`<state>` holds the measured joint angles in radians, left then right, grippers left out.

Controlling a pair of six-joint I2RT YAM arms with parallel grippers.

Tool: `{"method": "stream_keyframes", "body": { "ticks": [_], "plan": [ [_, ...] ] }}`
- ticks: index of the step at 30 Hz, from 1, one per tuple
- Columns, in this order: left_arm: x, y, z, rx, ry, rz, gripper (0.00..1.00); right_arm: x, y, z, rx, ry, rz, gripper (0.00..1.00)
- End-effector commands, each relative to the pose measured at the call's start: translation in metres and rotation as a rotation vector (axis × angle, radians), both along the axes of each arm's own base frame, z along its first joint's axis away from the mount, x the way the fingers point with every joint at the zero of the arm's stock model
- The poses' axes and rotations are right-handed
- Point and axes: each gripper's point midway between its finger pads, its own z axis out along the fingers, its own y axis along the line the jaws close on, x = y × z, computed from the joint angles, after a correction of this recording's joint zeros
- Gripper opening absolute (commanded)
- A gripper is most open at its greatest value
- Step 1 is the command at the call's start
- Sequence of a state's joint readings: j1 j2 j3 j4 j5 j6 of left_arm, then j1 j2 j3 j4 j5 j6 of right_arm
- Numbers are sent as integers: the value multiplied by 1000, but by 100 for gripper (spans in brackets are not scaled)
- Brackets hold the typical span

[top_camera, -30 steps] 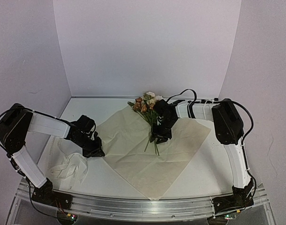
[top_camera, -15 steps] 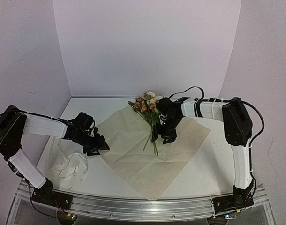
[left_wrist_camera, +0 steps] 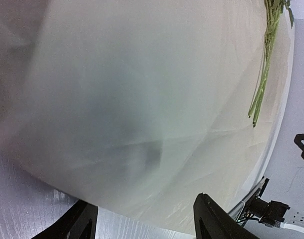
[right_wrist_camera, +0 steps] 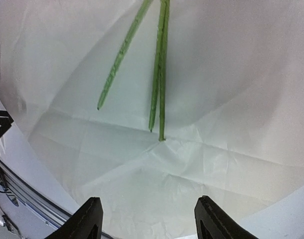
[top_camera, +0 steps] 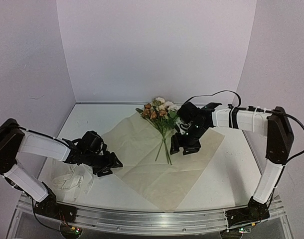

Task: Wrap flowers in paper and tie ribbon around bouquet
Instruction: Pick up the bottom corner of the flattened wrapping paper from the center of the board.

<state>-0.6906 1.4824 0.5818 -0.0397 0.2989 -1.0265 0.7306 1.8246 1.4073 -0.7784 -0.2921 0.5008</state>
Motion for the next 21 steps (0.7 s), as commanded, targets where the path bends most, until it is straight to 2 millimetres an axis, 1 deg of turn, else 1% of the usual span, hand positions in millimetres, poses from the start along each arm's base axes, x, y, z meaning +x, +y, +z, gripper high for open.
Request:
{"method": "stream_keyframes", "body": {
  "ticks": [1,3,5,9,13,15,17,19,21],
  "plan": [
    [4,5,4,-45,-22,110,67,-14,-10,8,-24,-68,53,66],
    [7,1,6,-65,-33,115,64,-23,-15,4,-34,-67,68,66],
    [8,-5,7,-91,-30,115,61,-32,-18,4,-46,-87,107,67],
    [5,-15,1,-108,2,116,52,-47,-23,4,-82,-128,192,71],
    [5,-16,-1,-116,18,135,35,-56,-27,6,-107,-158,242,72],
    [7,-18,3,-123,19,135,23,-61,-28,8,-114,-174,276,72],
    [7,-22,10,-136,21,130,13,-68,-26,9,-124,-194,331,72],
    [8,-24,17,-149,24,125,6,-76,-24,10,-149,-217,399,75],
    [8,-26,24,-163,27,123,1,-83,-21,10,-175,-248,475,78]
  ]
}}
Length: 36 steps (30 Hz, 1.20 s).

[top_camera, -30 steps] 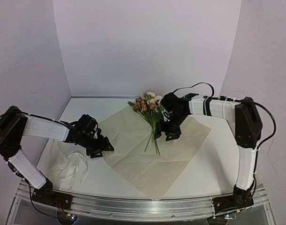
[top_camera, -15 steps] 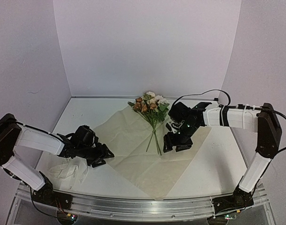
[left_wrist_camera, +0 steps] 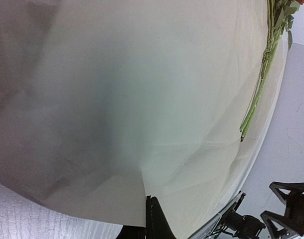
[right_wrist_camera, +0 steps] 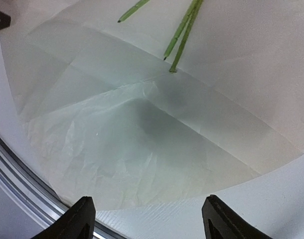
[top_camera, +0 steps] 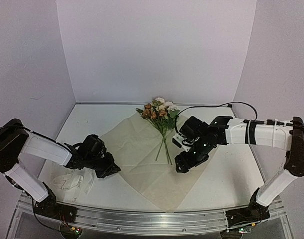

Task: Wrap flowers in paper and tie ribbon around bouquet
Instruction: Pick up the bottom corner of the flattened wrapping paper from the center of the board, then pass from the left arm to the right

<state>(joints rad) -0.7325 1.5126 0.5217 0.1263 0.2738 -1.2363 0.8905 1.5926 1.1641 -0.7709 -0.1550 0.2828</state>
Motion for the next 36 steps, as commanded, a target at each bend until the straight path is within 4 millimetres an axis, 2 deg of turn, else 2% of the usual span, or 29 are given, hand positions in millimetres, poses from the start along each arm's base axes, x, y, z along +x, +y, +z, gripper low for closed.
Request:
{"method": "stream_keyframes", "body": {
  "ticks": [1,7,13,18,24,30,36],
  "plan": [
    [10,-15,32,-78,-28,-4,0,-16,3,8,-64,-101,183,80],
    [14,-9,45,-135,-1,22,0,-44,14,9,-110,-173,366,90],
    [27,4,61,-181,3,47,0,-68,26,9,-143,-229,493,96],
    [29,8,66,-193,12,45,0,-83,29,3,-191,-274,592,98],
    [29,10,69,-206,27,40,0,-84,27,-13,-278,-436,701,98],
    [29,13,68,-206,37,42,0,-84,40,-22,-333,-692,793,96],
    [29,14,67,-208,40,38,0,-87,56,-25,-387,-832,850,90]
  ]
}}
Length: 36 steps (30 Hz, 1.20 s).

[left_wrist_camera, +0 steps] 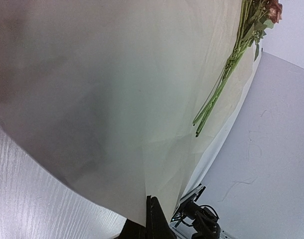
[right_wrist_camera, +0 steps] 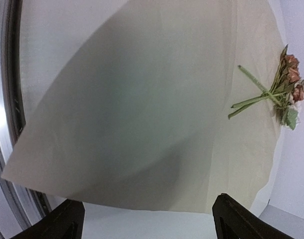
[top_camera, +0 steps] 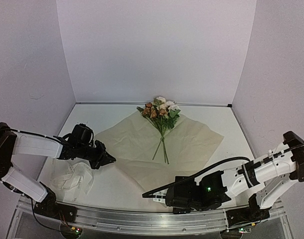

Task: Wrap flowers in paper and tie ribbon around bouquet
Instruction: Pass from the left arm to the right

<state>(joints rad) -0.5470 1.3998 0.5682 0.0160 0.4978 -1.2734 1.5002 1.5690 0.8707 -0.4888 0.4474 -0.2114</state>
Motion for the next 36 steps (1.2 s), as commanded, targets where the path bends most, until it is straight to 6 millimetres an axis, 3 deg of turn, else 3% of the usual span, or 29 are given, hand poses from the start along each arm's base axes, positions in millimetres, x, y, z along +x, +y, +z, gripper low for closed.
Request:
{"method": "stream_keyframes", "body": {
  "ticks": [1,11,19,27,31,36],
  "plan": [
    [8,-5,21,-35,-47,-17,0,13,27,15,56,-189,40,88],
    [7,-1,18,-29,-48,-12,0,12,46,21,55,-262,84,55],
    [-2,12,8,44,-41,-18,5,0,45,31,55,-167,88,1],
    [-13,44,17,181,-116,15,50,-33,34,52,55,87,69,0],
    [-15,59,30,260,-180,10,58,-39,31,67,50,163,57,0],
    [-6,62,51,319,-281,-33,60,-13,28,81,22,202,-26,0]
  ]
}}
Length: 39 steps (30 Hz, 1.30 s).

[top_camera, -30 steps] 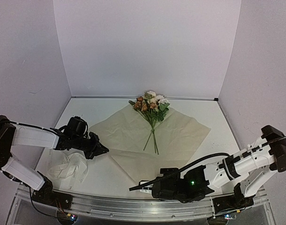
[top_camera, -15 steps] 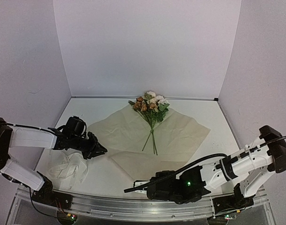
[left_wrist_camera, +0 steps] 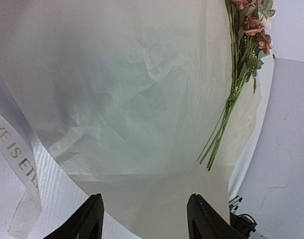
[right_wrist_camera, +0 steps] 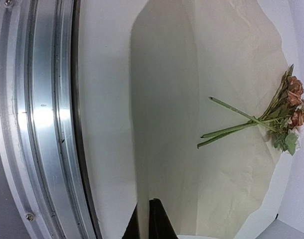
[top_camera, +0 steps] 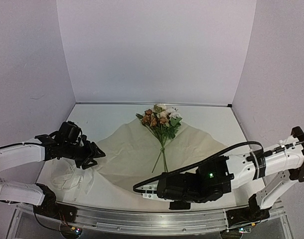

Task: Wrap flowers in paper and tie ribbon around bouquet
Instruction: Fold the bottom corner of the flattened wrapping paper at the center of the board.

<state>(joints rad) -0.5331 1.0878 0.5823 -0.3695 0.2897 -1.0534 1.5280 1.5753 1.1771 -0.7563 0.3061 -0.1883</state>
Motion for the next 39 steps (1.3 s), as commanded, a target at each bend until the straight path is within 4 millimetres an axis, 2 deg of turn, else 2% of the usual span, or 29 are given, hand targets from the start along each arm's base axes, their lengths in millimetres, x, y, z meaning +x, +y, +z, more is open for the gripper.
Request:
{"method": "stream_keyframes", "body": {
  "ticks": [1,7,14,18,27,34,39],
  "plan": [
    [15,4,26,91,-125,-51,60,23,-10,19,-41,71,-93,0],
    [30,-21,53,107,-268,-165,58,76,2,26,-48,102,-184,0],
    [41,-56,81,66,-444,-301,53,144,13,15,-40,144,-302,0],
    [40,-78,88,30,-511,-392,52,177,18,8,-43,143,-338,0],
    [51,-111,78,20,-527,-510,48,252,23,-7,-27,114,-433,0],
    [59,-132,64,22,-494,-572,45,290,25,-22,-38,70,-479,0],
    [59,-142,49,21,-460,-617,43,310,23,-29,-44,33,-507,0]
  ]
}}
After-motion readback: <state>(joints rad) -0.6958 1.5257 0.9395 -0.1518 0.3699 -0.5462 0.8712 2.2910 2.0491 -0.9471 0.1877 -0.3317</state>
